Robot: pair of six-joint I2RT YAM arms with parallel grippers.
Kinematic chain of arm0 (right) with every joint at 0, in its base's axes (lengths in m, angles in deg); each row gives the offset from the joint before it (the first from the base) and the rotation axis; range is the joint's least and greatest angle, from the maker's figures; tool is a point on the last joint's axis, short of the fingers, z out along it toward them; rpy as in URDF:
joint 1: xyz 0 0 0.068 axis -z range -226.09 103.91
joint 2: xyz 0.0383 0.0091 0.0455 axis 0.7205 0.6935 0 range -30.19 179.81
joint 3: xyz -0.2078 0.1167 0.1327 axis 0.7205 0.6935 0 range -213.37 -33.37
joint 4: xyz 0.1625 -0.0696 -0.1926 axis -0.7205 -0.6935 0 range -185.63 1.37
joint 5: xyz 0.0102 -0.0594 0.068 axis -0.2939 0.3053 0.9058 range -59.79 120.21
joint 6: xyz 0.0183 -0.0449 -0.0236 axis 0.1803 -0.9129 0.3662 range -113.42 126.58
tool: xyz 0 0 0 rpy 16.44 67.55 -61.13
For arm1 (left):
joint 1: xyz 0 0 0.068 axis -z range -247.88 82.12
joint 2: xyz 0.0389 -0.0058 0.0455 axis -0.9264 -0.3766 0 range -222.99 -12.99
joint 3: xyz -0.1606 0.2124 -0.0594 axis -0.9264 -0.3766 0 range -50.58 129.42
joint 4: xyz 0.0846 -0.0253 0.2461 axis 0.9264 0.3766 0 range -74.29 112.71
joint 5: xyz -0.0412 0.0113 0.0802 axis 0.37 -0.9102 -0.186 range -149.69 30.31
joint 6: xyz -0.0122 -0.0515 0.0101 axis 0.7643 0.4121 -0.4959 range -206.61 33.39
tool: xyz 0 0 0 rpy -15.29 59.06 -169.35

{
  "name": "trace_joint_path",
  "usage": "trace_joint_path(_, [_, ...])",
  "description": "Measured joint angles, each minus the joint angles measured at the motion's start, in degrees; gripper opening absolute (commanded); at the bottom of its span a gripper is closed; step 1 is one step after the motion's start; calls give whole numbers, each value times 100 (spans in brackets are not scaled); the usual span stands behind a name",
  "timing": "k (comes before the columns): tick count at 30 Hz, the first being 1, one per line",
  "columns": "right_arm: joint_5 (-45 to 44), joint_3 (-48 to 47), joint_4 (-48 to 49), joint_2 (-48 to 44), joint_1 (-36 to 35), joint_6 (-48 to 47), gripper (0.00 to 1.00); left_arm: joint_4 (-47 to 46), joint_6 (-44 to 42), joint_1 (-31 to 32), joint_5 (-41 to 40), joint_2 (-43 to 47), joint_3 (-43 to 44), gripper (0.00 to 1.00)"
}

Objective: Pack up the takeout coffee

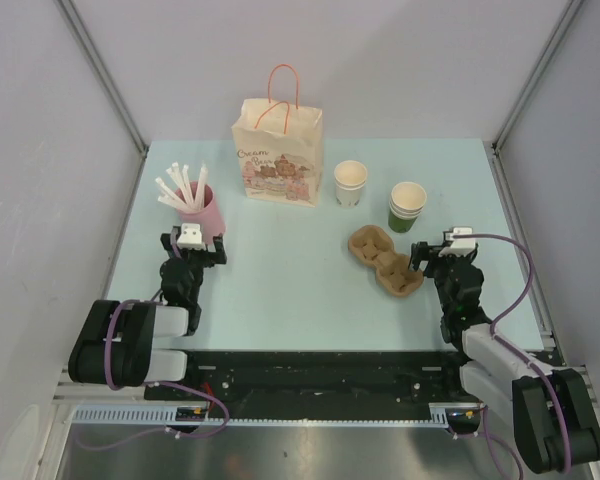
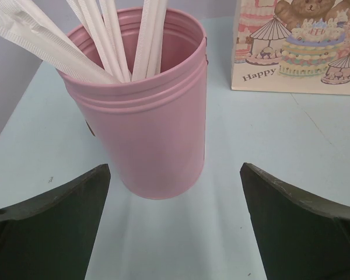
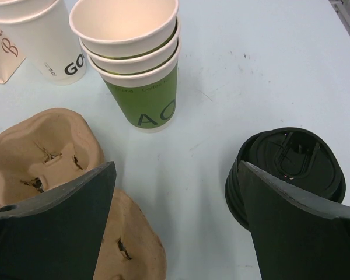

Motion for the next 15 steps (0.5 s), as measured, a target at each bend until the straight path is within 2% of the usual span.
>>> trace_joint_path(7, [282, -367, -688, -485, 155, 216, 94, 0, 0, 0, 0, 0, 2, 100])
trace_joint_path(11, [586, -977, -1237, -761, 254, 413, 92, 0, 0, 0, 7, 0, 2, 100])
trace_joint_path(15, [787, -1829, -2035, -671, 256, 516, 89, 286, -83, 0, 586, 323, 4, 100])
